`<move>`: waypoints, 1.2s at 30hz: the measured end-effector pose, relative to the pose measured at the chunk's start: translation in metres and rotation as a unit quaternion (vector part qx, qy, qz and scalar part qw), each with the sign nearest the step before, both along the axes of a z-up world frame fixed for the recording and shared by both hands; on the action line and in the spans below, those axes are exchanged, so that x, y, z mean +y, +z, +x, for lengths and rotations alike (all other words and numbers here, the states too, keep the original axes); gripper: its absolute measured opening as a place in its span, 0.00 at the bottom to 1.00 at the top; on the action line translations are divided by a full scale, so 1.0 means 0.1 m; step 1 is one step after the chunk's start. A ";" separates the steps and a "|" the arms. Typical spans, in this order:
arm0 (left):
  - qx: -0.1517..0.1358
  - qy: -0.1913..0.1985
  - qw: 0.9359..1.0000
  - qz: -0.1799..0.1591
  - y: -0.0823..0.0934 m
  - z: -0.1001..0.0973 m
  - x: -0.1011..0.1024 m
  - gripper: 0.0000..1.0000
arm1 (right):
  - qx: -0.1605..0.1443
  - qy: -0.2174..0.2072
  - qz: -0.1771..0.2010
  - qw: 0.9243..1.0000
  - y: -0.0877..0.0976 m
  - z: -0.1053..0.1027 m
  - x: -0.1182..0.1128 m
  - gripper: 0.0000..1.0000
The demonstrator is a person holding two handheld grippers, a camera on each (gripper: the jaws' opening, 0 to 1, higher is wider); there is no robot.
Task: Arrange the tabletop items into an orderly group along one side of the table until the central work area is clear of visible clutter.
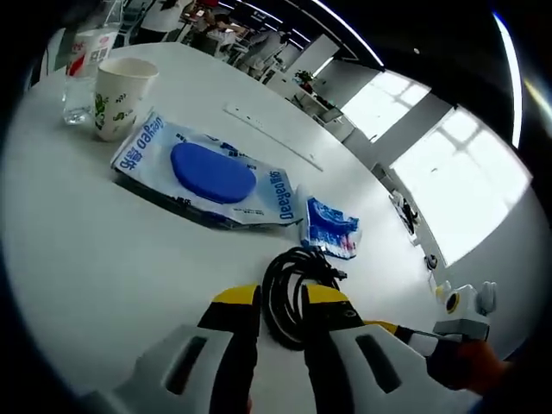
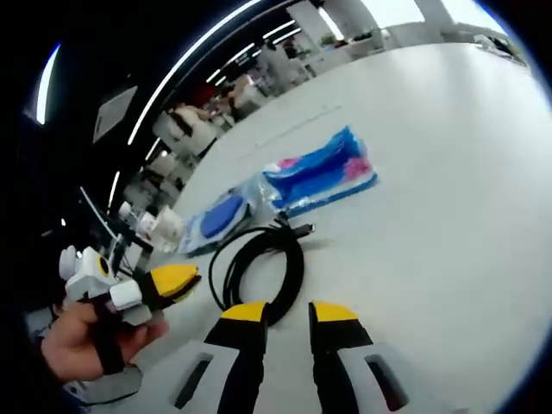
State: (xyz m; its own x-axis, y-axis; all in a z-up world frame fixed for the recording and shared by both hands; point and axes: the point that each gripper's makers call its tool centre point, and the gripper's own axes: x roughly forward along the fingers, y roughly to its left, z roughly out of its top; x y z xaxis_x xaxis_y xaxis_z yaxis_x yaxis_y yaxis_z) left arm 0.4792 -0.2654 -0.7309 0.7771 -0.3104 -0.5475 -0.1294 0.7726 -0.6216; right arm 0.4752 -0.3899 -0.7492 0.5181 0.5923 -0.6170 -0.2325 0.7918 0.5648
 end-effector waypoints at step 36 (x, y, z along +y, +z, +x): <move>-0.001 0.004 1.000 0.004 0.00 0.09 -0.01 0.05 | 0.032 -0.025 0.006 0.999 -0.15 -0.01 0.08 0.02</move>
State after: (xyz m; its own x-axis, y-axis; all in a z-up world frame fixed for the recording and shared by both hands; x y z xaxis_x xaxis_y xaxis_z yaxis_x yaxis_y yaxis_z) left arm 0.4879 -0.2663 -0.7314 0.7807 -0.3004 -0.5479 -0.1333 0.7766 -0.6158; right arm 0.4747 -0.3814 -0.7639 0.5072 0.5733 -0.6434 -0.1550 0.7951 0.5863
